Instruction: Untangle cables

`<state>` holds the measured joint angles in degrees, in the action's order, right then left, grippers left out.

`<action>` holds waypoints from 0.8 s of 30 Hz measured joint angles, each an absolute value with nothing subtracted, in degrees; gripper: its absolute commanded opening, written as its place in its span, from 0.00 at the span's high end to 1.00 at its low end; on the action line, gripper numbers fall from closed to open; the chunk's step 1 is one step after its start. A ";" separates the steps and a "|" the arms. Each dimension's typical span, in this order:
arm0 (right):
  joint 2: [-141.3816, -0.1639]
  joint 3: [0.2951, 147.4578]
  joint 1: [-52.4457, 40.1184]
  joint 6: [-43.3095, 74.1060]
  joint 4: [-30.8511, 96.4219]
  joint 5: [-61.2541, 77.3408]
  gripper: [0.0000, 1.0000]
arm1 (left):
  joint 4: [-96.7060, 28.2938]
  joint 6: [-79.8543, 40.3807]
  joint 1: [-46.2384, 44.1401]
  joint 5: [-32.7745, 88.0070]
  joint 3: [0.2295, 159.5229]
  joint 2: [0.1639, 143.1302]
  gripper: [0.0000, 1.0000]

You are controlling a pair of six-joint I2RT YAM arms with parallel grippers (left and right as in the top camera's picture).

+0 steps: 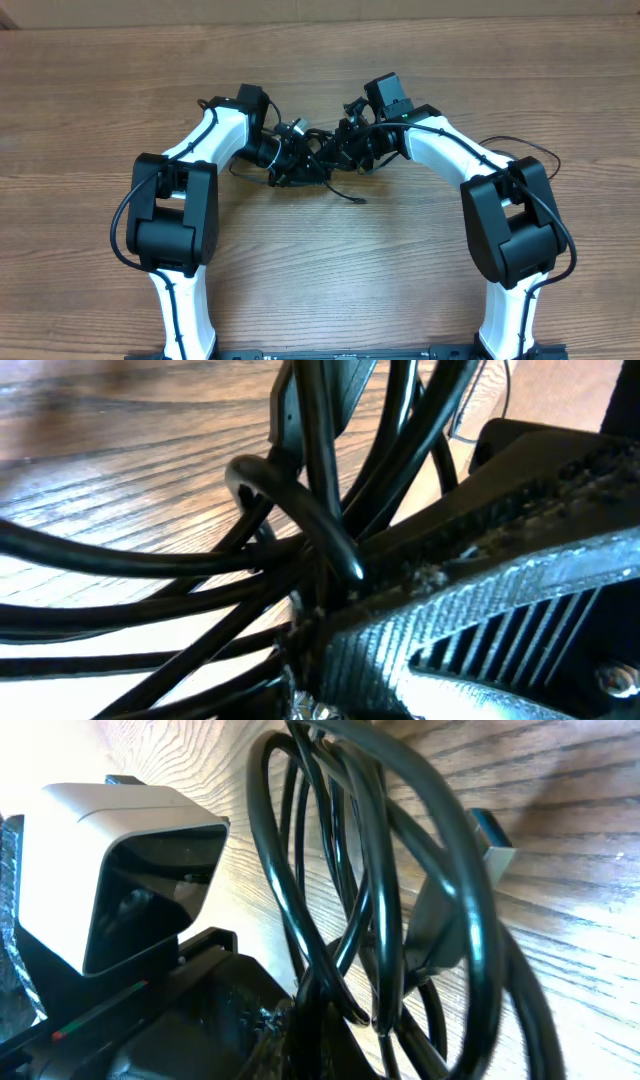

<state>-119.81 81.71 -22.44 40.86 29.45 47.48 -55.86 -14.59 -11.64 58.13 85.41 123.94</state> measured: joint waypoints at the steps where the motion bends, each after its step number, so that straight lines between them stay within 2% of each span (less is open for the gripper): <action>1: -119.96 81.71 -22.44 40.97 29.34 47.59 0.96 | -55.81 -14.87 -11.64 58.02 85.41 123.94 0.93; 12: -120.53 81.34 -22.15 41.71 29.15 48.18 0.96 | -55.81 -14.33 -11.64 55.40 85.41 123.94 0.96; 24: -120.60 81.21 -19.51 35.70 29.23 55.83 0.96 | -57.28 -5.50 -9.80 52.64 85.36 123.70 0.96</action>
